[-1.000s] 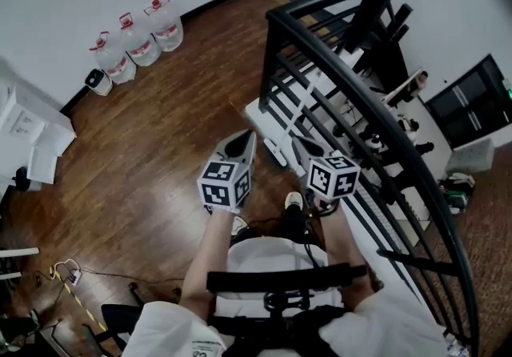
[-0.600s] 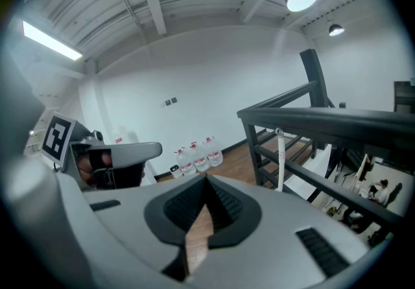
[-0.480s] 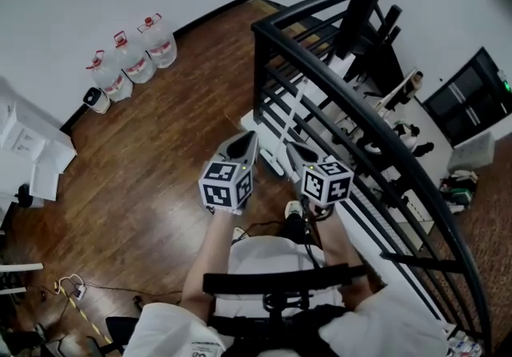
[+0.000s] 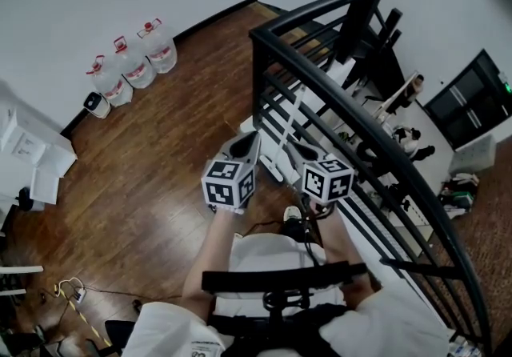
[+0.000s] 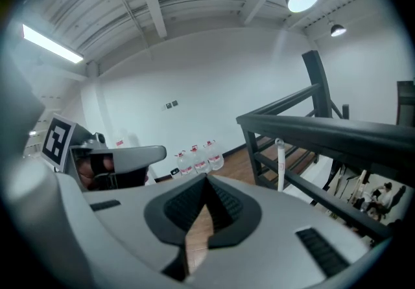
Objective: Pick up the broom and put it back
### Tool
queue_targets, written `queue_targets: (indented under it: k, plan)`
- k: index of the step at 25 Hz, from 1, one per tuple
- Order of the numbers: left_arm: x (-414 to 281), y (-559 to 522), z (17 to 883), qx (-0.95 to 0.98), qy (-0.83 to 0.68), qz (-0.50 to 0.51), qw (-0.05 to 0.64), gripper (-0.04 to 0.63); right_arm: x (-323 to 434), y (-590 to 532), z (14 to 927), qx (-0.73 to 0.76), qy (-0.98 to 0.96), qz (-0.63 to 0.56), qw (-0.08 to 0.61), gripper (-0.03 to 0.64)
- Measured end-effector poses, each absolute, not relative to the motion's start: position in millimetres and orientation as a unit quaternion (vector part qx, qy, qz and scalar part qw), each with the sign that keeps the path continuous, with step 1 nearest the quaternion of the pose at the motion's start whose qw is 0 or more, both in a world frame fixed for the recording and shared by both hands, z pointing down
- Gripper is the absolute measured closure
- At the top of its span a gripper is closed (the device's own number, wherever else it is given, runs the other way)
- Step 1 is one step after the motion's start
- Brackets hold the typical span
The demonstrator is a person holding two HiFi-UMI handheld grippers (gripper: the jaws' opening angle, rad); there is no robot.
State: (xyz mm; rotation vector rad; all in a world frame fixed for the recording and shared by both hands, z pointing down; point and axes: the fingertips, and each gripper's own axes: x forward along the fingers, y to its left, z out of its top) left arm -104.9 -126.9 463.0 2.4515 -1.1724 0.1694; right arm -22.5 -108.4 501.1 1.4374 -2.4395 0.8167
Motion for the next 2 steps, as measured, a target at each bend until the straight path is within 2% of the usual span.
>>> queue_targets:
  k: [2]
  plan:
    - [-101.7, -130.2, 462.1, 0.881, -0.421, 0.06, 0.207, 0.595, -19.4, -113.1, 498.0, 0.487, -0.824, 0.272, 0.097, 0.601]
